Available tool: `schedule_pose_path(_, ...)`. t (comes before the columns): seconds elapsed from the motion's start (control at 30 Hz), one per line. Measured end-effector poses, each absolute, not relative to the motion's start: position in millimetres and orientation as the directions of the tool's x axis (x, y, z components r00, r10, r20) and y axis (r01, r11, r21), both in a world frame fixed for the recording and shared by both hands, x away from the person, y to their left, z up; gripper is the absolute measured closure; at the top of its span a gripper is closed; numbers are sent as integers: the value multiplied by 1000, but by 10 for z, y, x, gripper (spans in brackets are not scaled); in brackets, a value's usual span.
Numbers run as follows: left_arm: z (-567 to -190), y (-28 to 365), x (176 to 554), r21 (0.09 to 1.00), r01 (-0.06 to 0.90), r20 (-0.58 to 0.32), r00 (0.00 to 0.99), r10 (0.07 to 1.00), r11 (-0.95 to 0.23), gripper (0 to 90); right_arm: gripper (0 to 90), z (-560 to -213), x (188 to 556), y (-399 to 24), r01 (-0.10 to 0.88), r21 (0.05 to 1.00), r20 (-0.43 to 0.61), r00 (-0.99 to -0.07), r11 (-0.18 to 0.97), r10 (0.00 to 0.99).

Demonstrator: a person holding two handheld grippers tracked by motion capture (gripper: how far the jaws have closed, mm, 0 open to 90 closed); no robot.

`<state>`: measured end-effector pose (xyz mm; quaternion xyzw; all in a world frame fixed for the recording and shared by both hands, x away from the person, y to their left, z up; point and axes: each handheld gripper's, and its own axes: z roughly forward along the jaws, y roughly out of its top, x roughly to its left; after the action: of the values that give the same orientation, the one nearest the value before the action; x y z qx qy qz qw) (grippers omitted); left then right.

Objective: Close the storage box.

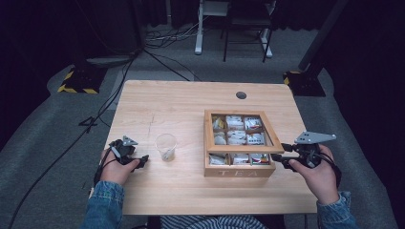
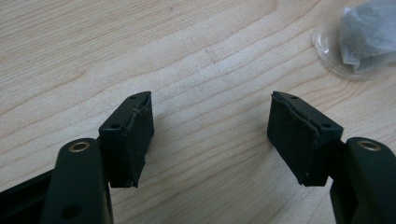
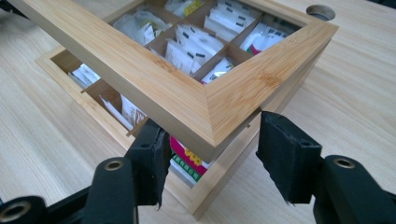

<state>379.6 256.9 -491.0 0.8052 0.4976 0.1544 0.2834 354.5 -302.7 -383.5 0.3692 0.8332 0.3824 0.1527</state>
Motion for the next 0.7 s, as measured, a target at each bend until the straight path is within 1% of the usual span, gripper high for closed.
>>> schedule_pose_path(0.7, -4930, 2555, 3798, 621, 702, -27, 463, 886, -349, 298, 450, -4040, 3498, -3005, 532, 702, 43, -695, 473, 718)
